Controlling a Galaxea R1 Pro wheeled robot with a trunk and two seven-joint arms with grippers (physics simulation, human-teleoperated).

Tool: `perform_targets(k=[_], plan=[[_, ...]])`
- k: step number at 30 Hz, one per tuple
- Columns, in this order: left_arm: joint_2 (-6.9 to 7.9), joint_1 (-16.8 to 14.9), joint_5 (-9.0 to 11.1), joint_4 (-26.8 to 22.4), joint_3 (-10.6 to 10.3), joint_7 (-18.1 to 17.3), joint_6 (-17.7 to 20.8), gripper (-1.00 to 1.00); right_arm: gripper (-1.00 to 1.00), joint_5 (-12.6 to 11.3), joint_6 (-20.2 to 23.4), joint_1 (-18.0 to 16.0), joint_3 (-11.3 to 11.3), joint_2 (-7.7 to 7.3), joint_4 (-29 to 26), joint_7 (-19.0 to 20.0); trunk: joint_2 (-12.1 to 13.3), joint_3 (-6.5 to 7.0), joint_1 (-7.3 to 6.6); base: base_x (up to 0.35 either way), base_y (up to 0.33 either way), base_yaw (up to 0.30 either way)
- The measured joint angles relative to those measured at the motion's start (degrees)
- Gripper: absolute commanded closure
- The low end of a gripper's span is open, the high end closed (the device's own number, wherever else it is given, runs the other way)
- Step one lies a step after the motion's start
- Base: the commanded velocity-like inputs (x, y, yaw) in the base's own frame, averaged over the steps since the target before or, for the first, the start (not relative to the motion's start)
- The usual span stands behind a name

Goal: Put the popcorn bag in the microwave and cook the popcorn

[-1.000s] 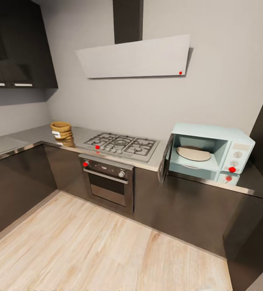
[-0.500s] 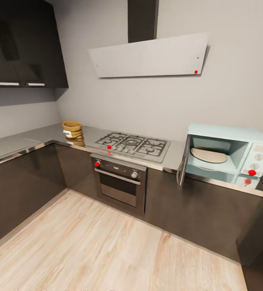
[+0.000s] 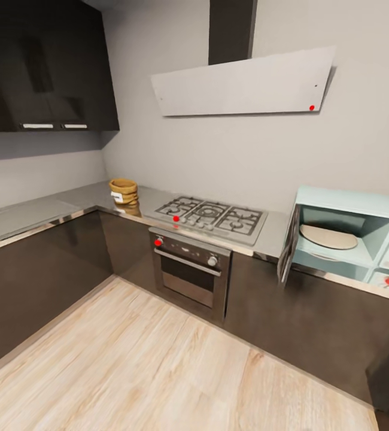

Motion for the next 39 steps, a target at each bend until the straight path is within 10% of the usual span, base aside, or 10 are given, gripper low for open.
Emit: perform_targets(k=[39], plan=[[-0.36,0.08,-0.64,-0.01,-0.61,-0.13,0.0,-1.0,-1.0,0.0,0.22,0.05,0.4,0.12,0.41,0.01,14.06,6.3,-7.69,0.146,0.16,0.0]])
